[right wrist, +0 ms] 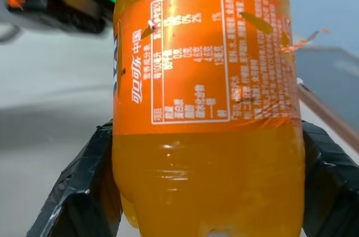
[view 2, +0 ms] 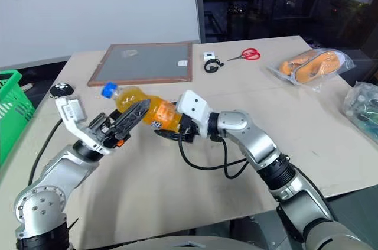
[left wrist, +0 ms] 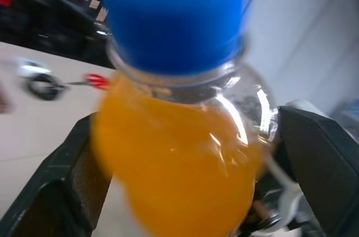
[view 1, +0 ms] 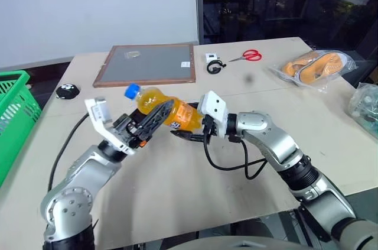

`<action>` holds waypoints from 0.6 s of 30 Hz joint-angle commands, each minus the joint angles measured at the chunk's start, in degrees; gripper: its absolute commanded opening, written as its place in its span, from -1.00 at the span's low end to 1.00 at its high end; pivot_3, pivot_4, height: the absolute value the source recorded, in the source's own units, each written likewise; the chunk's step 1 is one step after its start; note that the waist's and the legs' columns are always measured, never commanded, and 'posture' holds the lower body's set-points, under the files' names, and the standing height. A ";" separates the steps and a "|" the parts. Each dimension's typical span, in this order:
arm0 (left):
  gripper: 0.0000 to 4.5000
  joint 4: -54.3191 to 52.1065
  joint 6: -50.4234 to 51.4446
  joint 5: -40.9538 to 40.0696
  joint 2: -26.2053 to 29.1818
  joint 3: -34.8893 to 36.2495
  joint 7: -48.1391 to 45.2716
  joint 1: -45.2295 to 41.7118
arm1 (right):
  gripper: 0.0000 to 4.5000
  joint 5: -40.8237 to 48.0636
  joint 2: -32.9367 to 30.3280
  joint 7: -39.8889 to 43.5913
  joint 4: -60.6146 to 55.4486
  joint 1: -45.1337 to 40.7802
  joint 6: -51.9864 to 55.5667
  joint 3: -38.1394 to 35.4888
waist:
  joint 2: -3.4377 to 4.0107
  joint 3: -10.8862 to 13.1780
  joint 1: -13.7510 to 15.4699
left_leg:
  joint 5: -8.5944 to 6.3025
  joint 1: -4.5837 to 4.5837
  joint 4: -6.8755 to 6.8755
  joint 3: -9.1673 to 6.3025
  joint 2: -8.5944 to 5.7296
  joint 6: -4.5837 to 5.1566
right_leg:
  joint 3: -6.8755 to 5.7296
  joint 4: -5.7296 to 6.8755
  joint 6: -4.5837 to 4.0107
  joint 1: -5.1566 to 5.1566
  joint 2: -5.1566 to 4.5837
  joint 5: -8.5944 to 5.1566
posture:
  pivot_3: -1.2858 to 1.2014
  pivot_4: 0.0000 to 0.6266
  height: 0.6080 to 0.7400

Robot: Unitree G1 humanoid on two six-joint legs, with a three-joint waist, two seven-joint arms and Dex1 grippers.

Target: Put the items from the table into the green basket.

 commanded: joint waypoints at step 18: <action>0.17 5.16 -9.61 9.23 5.15 2.87 6.62 -9.41 | 1.00 2.19 -3.27 5.35 -1.84 -0.29 1.85 -8.62 | -0.02 0.02 0.13 | 0.03 -0.01 -0.01 -0.03 -0.02 -0.06 | 0.02 0.00 -0.25 -0.01 0.02 0.01 | 0.15 -1.00 1.00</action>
